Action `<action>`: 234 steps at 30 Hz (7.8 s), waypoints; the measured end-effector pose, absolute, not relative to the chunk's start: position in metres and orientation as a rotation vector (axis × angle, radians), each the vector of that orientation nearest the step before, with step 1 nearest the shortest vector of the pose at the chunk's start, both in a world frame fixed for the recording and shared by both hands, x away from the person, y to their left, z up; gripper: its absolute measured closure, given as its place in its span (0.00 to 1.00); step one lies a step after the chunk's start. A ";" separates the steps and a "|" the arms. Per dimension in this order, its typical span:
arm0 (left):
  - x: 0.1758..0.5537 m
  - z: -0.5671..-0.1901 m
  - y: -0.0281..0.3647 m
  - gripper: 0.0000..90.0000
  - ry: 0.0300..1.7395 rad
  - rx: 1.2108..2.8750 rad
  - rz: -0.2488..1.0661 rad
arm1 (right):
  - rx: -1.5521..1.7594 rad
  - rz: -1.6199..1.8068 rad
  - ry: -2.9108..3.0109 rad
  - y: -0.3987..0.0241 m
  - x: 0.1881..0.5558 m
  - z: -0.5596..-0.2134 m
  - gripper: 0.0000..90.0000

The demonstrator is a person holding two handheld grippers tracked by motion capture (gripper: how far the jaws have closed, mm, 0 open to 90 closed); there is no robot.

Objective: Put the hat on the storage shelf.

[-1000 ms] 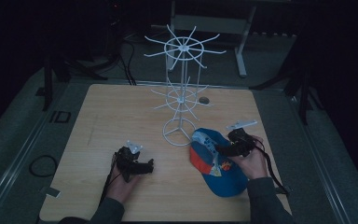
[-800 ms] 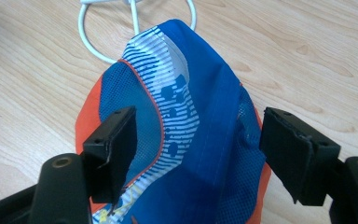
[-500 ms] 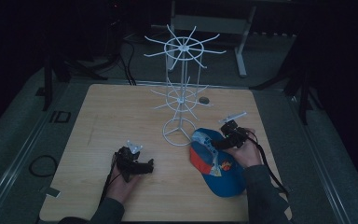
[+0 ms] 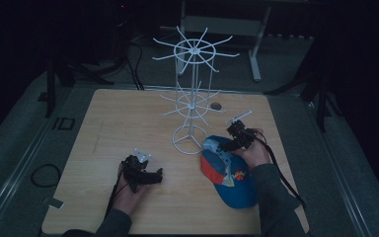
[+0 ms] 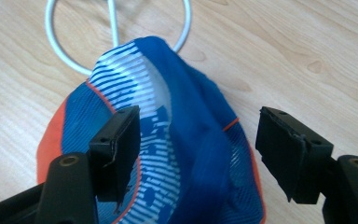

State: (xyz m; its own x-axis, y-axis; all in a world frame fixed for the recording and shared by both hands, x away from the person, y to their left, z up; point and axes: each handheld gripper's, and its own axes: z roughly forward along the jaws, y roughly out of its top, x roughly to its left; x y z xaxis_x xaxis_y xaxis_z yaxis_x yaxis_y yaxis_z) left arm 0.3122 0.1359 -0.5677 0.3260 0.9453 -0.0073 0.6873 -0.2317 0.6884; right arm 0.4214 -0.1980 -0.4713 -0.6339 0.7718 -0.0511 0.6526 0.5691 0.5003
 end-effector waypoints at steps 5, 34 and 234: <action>0.312 -0.568 0.136 0.03 1.432 2.002 0.562 | 1.179 0.635 2.555 -0.195 0.429 -0.474 0.34; 0.312 -0.568 0.136 0.03 1.431 2.001 0.562 | 1.082 0.448 2.731 -0.173 0.437 -0.485 0.98; 0.312 -0.567 0.136 0.03 1.429 2.007 0.564 | 0.741 1.417 2.143 -0.263 0.362 -0.236 0.97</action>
